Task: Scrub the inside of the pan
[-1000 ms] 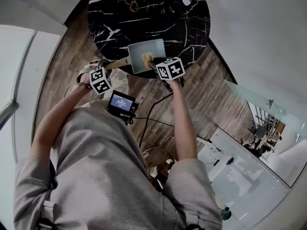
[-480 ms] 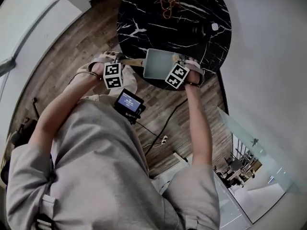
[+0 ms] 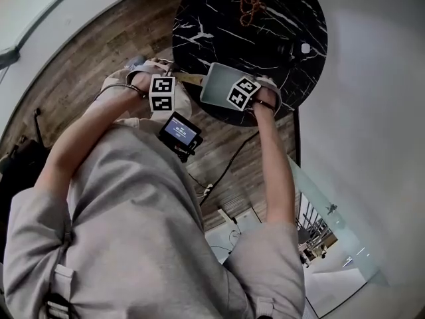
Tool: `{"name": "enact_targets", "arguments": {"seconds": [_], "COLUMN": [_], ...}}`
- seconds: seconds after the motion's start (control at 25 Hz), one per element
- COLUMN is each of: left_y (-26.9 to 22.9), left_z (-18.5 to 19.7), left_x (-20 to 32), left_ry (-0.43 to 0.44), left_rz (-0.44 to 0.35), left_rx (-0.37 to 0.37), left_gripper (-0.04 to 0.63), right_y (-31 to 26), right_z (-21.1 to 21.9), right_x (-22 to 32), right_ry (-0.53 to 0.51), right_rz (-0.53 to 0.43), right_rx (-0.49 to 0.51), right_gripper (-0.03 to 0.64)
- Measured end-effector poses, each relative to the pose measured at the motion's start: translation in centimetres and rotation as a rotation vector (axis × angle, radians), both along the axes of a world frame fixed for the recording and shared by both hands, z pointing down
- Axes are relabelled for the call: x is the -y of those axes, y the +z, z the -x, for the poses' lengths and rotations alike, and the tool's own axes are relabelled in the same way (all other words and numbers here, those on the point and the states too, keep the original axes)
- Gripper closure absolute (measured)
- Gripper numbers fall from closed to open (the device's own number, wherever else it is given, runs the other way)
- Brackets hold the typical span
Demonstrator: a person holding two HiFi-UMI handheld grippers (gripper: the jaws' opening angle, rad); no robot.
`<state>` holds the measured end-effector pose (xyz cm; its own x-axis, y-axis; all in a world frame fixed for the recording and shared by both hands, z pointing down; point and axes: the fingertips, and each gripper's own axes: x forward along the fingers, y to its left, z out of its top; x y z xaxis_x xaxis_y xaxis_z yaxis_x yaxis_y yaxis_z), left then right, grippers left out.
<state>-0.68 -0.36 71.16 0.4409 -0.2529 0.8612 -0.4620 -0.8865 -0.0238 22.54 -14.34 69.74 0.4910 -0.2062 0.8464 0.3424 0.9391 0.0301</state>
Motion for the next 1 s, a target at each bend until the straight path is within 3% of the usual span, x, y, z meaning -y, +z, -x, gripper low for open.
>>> {"name": "enact_targets", "arguments": {"seconds": [0.16, 0.36, 0.44, 0.68, 0.88, 1.0], "left_y": [0.0, 0.0, 0.0, 0.1, 0.2, 0.2], "left_z": [0.0, 0.0, -0.1, 0.1, 0.2, 0.1], "left_x": [0.0, 0.0, 0.0, 0.2, 0.4, 0.3], "left_ry": [-0.013, -0.03, -0.034, -0.047, -0.049, -0.051], "left_rz": [0.016, 0.044, 0.054, 0.069, 0.044, 0.05], "left_rx": [-0.006, -0.016, -0.021, -0.021, -0.012, -0.011], "left_gripper": [0.479, 0.473, 0.471, 0.462, 0.459, 0.459], "right_y": [0.1, 0.5, 0.4, 1.5, 2.1, 2.4], "right_z": [-1.1, -3.6, -4.0, -2.8, 4.7, 8.3], "right_x": [-2.7, -8.5, -9.3, -9.5, -12.8, -14.2], "right_ry": [0.058, 0.28, 0.338, 0.507, 0.786, 0.802], "right_rz": [0.104, 0.304, 0.321, 0.344, 0.494, 0.547], "right_rx": [-0.067, -0.166, -0.169, -0.056, 0.191, 0.224], "right_gripper": [0.537, 0.537, 0.537, 0.538, 0.54, 0.54]}}
